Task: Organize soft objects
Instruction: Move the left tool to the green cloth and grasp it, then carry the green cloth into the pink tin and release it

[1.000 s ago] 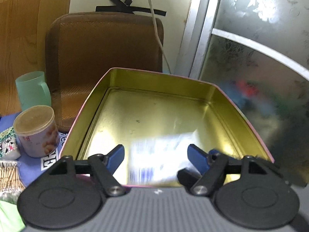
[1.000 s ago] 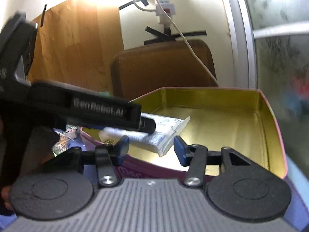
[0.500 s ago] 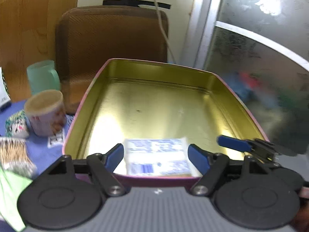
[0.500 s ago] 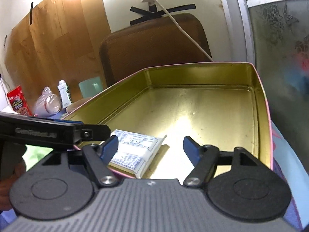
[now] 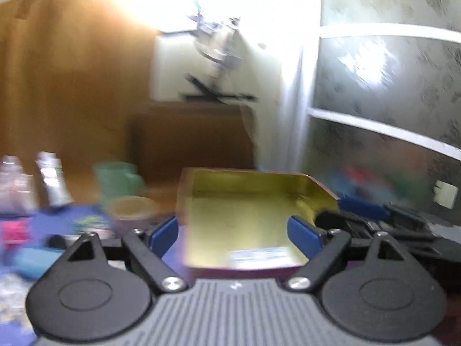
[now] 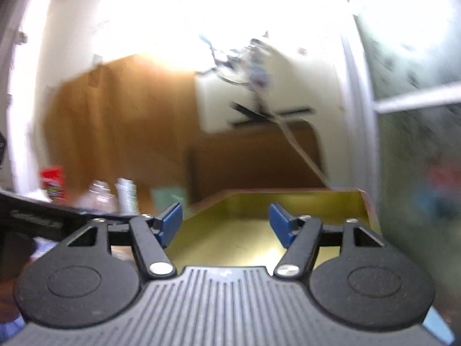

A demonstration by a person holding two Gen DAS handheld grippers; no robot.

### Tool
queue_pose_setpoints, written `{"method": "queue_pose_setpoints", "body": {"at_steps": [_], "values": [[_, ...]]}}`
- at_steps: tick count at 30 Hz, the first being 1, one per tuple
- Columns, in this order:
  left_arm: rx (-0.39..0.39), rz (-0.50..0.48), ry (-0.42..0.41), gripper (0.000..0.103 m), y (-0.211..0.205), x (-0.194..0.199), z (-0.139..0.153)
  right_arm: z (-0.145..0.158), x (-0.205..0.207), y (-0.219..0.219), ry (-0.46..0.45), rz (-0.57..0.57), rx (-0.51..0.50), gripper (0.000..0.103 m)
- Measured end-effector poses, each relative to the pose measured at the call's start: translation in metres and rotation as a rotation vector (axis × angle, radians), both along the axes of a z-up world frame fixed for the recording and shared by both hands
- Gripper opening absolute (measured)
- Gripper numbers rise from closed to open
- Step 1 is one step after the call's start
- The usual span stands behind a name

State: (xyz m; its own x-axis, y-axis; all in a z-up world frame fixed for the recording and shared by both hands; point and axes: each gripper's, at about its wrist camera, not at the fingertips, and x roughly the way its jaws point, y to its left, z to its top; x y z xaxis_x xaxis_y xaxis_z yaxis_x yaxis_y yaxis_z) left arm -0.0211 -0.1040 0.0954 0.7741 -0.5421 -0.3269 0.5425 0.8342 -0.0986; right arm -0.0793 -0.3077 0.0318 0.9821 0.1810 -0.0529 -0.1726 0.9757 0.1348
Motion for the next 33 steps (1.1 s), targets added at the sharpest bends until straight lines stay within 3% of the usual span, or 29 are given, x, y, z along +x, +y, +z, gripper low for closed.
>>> {"method": "queue_pose_setpoints", "body": {"at_steps": [3,5,7,9,14,15,16,18,20,24,26,29,32,33], "values": [[-0.011,0.143,0.065,0.084,0.062,0.004,-0.014,-0.005,0.015,0.053,0.087,0.209,-0.024,0.061],[-0.019,0.218,0.13,0.084,0.094,0.007,-0.026,-0.017,0.036,0.097,0.165,0.297,-0.093,0.056],[-0.029,0.287,0.217,0.083,0.124,0.009,-0.04,-0.026,0.06,0.127,0.221,0.313,-0.13,0.056],[-0.039,0.323,0.275,0.082,0.146,0.01,-0.051,-0.035,0.096,0.143,0.294,0.302,-0.1,0.056],[-0.087,0.35,0.322,0.082,0.18,0.004,-0.063,-0.058,0.156,0.155,0.451,0.249,-0.005,0.056],[-0.1,0.346,0.329,0.082,0.183,0.005,-0.064,-0.063,0.156,0.156,0.461,0.244,0.002,0.053],[-0.114,0.341,0.334,0.082,0.186,0.005,-0.064,-0.064,0.156,0.156,0.458,0.222,0.008,0.035],[-0.15,0.322,0.338,0.082,0.195,0.007,-0.064,-0.056,0.138,0.15,0.421,0.23,0.025,0.009],[-0.192,0.287,0.342,0.082,0.2,0.008,-0.062,-0.042,0.113,0.151,0.334,0.264,0.018,0.009],[-0.283,0.167,0.339,0.082,0.206,-0.003,-0.055,-0.029,0.054,0.171,0.191,0.385,-0.129,0.009],[-0.277,0.116,0.333,0.082,0.204,-0.009,-0.053,-0.038,0.028,0.185,0.2,0.443,-0.227,0.009],[-0.211,0.091,0.356,0.077,0.191,-0.017,-0.057,-0.059,0.015,0.205,0.251,0.476,-0.297,0.01],[-0.129,0.1,0.4,0.077,0.177,-0.017,-0.068,-0.075,0.019,0.214,0.316,0.484,-0.287,0.013],[-0.11,0.109,0.422,0.071,0.174,-0.015,-0.072,-0.077,0.02,0.214,0.327,0.493,-0.275,0.013]]}}
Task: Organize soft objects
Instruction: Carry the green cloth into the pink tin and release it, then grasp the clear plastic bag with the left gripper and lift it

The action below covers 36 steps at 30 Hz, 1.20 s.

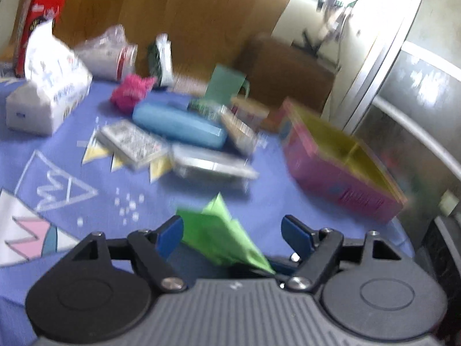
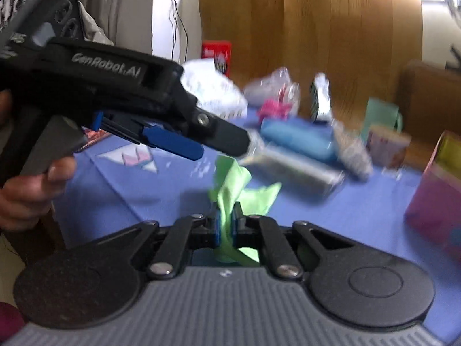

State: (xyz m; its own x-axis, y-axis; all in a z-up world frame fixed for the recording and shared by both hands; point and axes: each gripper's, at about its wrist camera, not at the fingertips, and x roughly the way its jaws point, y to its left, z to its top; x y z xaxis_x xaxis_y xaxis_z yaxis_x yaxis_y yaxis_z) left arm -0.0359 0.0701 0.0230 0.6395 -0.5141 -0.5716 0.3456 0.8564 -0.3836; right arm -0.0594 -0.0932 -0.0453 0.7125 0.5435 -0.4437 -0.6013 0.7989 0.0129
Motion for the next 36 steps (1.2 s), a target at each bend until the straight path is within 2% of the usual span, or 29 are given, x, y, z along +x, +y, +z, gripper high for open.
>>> {"method": "queue_pose_setpoints", "body": {"at_steps": [2,3,4,5,6,8,9,10,11,15,20,26,28,29,30,31,32,33,34,36], "values": [[0.022,-0.002,0.051,0.06,-0.003,0.005,-0.009,-0.002,-0.001,0.0,0.001,-0.002,-0.001,0.021],[0.026,-0.002,0.073,0.05,-0.005,0.008,-0.014,-0.002,-0.001,-0.001,0.0,-0.01,0.001,0.037],[0.029,-0.004,0.09,0.049,-0.006,0.01,-0.018,-0.002,-0.002,-0.003,-0.002,-0.019,0.008,0.055],[0.032,0.001,0.078,0.045,-0.007,0.01,-0.019,-0.002,-0.003,-0.007,-0.002,-0.028,0.018,0.062],[0.034,-0.005,0.082,0.036,-0.009,0.01,-0.019,-0.002,-0.001,-0.01,0.001,-0.032,0.027,0.066],[0.02,-0.028,0.096,0.027,-0.013,0.013,-0.019,-0.005,0.0,-0.015,0.029,-0.026,0.038,0.064],[0.006,-0.047,0.1,0.022,-0.017,0.013,-0.017,-0.007,0.002,-0.016,0.046,-0.019,0.044,0.05],[-0.017,-0.077,0.104,0.021,-0.022,0.014,-0.015,-0.008,0.001,-0.019,0.06,-0.011,0.054,0.018],[-0.031,-0.101,0.095,0.021,-0.029,0.014,-0.009,-0.008,0.001,-0.022,0.057,-0.012,0.066,0.01],[0.015,-0.179,-0.053,0.022,-0.066,0.015,0.029,0.011,-0.009,-0.038,-0.076,-0.073,0.101,0.01],[-0.027,-0.31,-0.143,0.022,-0.127,0.045,0.073,0.039,-0.006,-0.082,-0.247,-0.253,0.137,0.01],[-0.013,-0.375,-0.168,0.022,-0.211,0.091,0.079,0.054,0.033,-0.147,-0.254,-0.473,0.177,0.01],[0.021,-0.35,-0.16,0.035,-0.232,0.107,0.073,0.053,0.048,-0.16,-0.246,-0.523,0.157,0.011],[0.04,-0.328,-0.153,0.048,-0.239,0.113,0.07,0.052,0.058,-0.167,-0.241,-0.554,0.141,0.013],[0.058,-0.302,-0.153,0.055,-0.246,0.119,0.067,0.05,0.07,-0.174,-0.237,-0.584,0.125,0.015],[0.075,-0.282,-0.157,0.056,-0.251,0.122,0.065,0.048,0.079,-0.179,-0.222,-0.614,0.111,0.022],[0.092,-0.26,-0.157,0.057,-0.251,0.124,0.063,0.045,0.089,-0.186,-0.195,-0.647,0.102,0.034],[0.099,-0.243,-0.155,0.059,-0.248,0.123,0.061,0.043,0.095,-0.194,-0.184,-0.684,0.11,0.064],[0.089,-0.241,-0.159,0.06,-0.243,0.121,0.06,0.041,0.095,-0.202,-0.19,-0.725,0.133,0.077],[0.069,-0.238,-0.177,0.065,-0.23,0.114,0.06,0.038,0.088,-0.217,-0.196,-0.763,0.208,0.077]]}}
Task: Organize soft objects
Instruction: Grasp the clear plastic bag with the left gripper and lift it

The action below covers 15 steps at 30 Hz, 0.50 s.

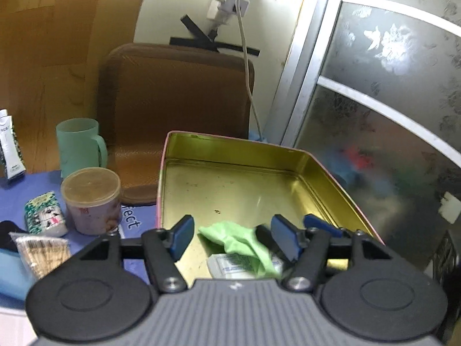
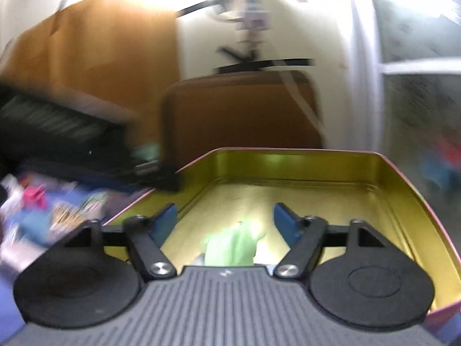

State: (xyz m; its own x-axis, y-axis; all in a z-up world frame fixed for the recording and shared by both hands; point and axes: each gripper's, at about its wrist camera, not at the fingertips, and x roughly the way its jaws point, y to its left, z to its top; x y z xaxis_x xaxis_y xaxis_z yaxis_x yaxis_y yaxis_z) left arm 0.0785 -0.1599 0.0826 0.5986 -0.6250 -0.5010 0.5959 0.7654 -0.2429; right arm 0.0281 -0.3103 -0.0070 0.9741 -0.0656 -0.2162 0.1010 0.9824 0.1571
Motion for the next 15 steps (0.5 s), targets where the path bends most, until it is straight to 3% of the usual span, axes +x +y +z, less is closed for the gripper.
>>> {"method": "queue_pose_setpoints", "body": {"at_steps": [2,7,11,15], "values": [[-0.012,0.029,-0.023,0.07,0.019,-0.01,-0.001,-0.003,-0.012,-0.006,-0.036,-0.019,0.045,0.076],[-0.042,0.086,-0.023,0.071,0.078,-0.032,-0.014,0.0,-0.043,0.008,-0.146,-0.005,0.091,0.076],[-0.04,0.214,-0.017,0.072,0.141,-0.044,-0.031,0.006,-0.043,0.042,-0.15,0.161,0.058,0.074],[-0.034,0.365,0.034,0.072,0.202,-0.042,-0.049,0.002,-0.029,0.091,-0.048,0.378,0.023,0.073]]}}
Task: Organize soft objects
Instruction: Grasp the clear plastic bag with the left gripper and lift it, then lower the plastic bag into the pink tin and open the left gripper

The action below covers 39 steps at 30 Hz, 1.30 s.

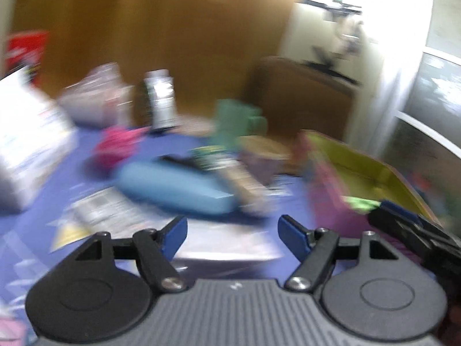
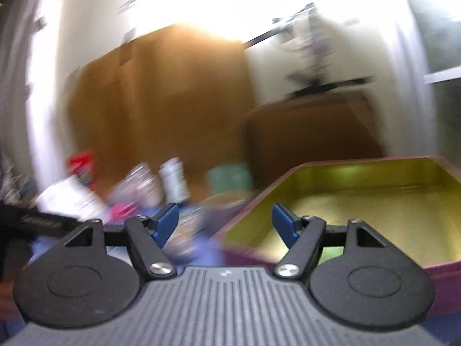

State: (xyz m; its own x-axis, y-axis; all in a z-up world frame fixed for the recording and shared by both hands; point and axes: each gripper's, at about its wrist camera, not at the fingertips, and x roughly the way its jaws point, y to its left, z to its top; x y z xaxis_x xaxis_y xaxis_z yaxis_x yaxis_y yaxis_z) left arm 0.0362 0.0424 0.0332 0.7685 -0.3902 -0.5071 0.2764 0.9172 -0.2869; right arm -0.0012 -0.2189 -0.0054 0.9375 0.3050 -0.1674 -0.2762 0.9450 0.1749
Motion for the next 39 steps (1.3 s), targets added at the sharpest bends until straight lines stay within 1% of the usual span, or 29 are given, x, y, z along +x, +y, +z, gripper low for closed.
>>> {"method": "queue_pose_setpoints", "body": {"at_steps": [1,3,5,6,9,11,13,14,16,17,18,19,20,22,24,26,29,32,36,39], "values": [[-0.014,0.032,0.02,0.072,0.015,0.001,-0.004,-0.001,0.007,0.008,0.035,0.037,0.0,0.073],[-0.062,0.06,0.05,0.072,0.038,0.003,-0.011,-0.007,0.021,0.026,0.114,0.102,-0.001,0.073],[-0.111,0.059,0.076,0.072,0.054,0.006,-0.015,-0.014,0.036,0.043,0.187,0.172,-0.012,0.074],[-0.123,0.052,0.083,0.07,0.056,0.008,-0.016,-0.019,0.042,0.051,0.216,0.189,-0.028,0.074],[-0.144,0.019,0.104,0.07,0.054,0.016,-0.019,-0.027,0.045,0.07,0.261,0.207,-0.088,0.077],[-0.156,-0.017,0.117,0.068,0.046,0.018,-0.023,-0.028,0.051,0.078,0.289,0.217,-0.126,0.08],[-0.148,-0.04,0.139,0.066,0.036,0.024,-0.028,-0.031,0.053,0.084,0.3,0.209,-0.161,0.085],[-0.146,-0.045,0.15,0.063,0.032,0.026,-0.03,-0.032,0.056,0.086,0.308,0.202,-0.173,0.085],[-0.146,-0.046,0.139,0.06,0.027,0.027,-0.033,-0.032,0.061,0.089,0.32,0.19,-0.178,0.085],[-0.155,-0.054,0.146,0.053,0.026,0.028,-0.033,-0.032,0.063,0.09,0.318,0.193,-0.177,0.085],[-0.172,-0.06,0.155,0.049,0.027,0.028,-0.034,-0.033,0.064,0.09,0.316,0.2,-0.176,0.084],[-0.187,-0.068,0.163,0.047,0.028,0.028,-0.034,-0.034,0.064,0.092,0.313,0.206,-0.179,0.077],[-0.188,-0.071,0.165,0.047,0.027,0.026,-0.033,-0.034,0.063,0.093,0.304,0.193,-0.191,0.072],[-0.178,-0.078,0.143,0.046,0.026,0.017,-0.028,-0.035,0.058,0.094,0.279,0.158,-0.207,0.055],[-0.185,-0.098,0.119,0.046,0.024,0.007,-0.021,-0.033,0.053,0.089,0.265,0.149,-0.183,0.048],[-0.183,-0.107,0.086,0.046,0.02,-0.004,-0.011,-0.03,0.044,0.084,0.236,0.145,-0.164,0.047],[-0.168,-0.132,0.024,0.046,0.01,-0.016,0.008,-0.022,0.023,0.081,0.147,0.107,-0.172,0.047],[-0.16,-0.176,-0.031,0.046,-0.008,-0.022,0.029,-0.009,0.008,0.067,0.074,0.069,-0.148,0.047],[-0.113,-0.26,-0.07,0.046,-0.052,-0.016,0.049,0.009,-0.003,0.034,0.014,-0.009,-0.122,0.047],[-0.089,-0.336,-0.079,0.046,-0.097,-0.007,0.055,0.014,-0.012,-0.001,-0.001,-0.089,-0.094,0.047]]}}
